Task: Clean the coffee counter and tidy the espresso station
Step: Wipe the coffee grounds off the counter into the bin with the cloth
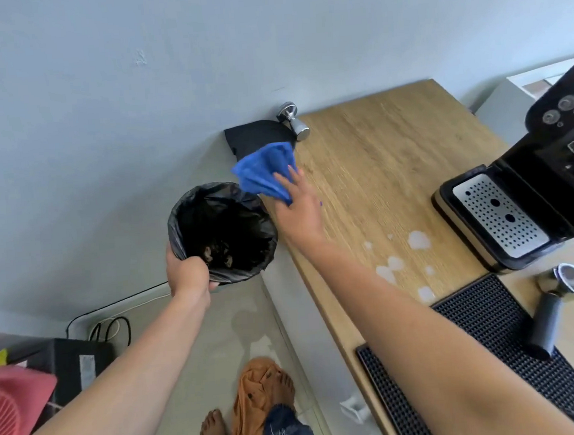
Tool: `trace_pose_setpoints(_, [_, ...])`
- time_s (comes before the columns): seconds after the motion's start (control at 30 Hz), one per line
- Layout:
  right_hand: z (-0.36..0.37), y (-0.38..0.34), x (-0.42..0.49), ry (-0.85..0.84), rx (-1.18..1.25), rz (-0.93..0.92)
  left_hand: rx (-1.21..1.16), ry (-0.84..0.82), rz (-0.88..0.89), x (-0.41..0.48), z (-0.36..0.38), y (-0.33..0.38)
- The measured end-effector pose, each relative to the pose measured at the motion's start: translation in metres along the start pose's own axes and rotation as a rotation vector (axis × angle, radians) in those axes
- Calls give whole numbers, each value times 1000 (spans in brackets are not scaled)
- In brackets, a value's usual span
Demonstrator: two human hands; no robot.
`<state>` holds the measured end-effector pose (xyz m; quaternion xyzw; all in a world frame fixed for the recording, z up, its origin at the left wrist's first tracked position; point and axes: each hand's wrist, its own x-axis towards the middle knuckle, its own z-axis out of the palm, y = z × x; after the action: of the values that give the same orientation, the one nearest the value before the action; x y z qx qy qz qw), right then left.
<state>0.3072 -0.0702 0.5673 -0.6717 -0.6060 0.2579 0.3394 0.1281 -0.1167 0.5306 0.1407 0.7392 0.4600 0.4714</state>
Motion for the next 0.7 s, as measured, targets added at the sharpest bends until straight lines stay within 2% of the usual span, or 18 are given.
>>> trace_pose_setpoints(0.13, [-77,65,63,204,-112,293,48,-16,19,4,1,3])
trace_pose_setpoints(0.3, [-111,105,100,199,-208,494,48,-14,11,19,4,12])
trace_pose_setpoints(0.37, [-97,99,96,183,-282,471,54,-13,3,22,5,15])
trace_pose_setpoints(0.53, [-37,52,63,50,-343,205,74,-3,1,21,7,20])
trace_pose_setpoints(0.7, [27,1,-1,-34,-303,60,33,-3,-43,12,9,21])
